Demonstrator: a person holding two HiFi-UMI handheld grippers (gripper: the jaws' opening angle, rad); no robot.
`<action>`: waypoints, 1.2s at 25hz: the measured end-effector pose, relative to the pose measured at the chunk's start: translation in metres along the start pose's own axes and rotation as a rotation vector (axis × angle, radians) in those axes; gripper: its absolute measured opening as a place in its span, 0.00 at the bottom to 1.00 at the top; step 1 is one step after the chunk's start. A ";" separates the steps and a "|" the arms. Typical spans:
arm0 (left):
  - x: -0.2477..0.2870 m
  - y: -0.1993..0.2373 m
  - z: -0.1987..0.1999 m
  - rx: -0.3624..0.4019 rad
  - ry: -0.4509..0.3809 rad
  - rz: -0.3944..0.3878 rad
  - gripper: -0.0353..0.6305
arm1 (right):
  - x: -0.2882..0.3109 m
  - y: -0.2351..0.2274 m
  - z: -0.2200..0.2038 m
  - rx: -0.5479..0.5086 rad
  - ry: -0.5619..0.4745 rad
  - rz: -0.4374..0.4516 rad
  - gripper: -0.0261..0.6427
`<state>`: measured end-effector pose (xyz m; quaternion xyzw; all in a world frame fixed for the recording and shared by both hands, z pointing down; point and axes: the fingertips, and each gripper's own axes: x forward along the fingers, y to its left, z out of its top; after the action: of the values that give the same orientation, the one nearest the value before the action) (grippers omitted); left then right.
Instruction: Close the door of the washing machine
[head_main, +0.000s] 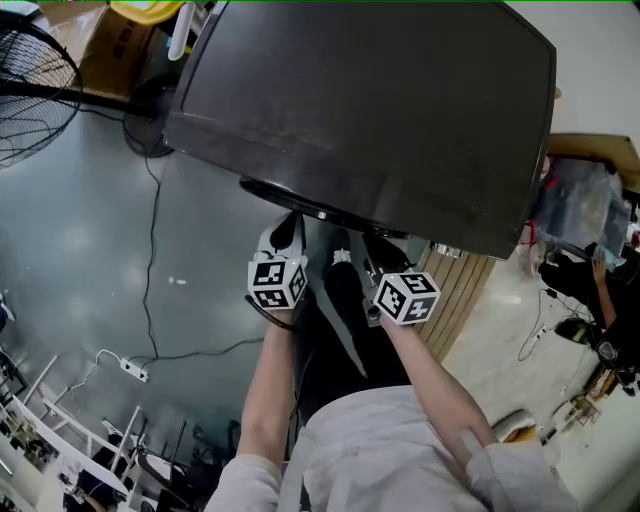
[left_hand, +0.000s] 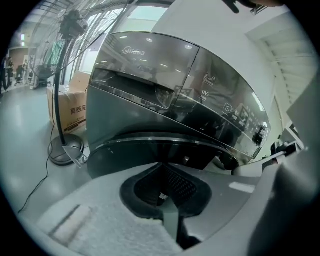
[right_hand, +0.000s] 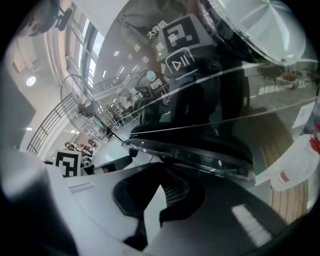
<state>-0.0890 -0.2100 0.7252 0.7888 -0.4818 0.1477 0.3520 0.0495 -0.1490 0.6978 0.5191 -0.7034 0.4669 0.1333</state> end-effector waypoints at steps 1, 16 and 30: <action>0.002 0.000 0.002 0.007 0.006 -0.011 0.06 | 0.002 0.001 0.001 0.005 -0.006 -0.002 0.04; 0.007 0.001 0.007 0.128 0.105 -0.155 0.06 | -0.015 0.040 0.031 -0.122 -0.147 -0.025 0.04; -0.121 -0.040 0.090 0.192 -0.045 -0.210 0.06 | -0.130 0.100 0.053 -0.200 -0.304 -0.219 0.04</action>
<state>-0.1233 -0.1820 0.5760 0.8680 -0.3882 0.1379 0.2773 0.0345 -0.1100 0.5306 0.6410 -0.6978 0.2936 0.1263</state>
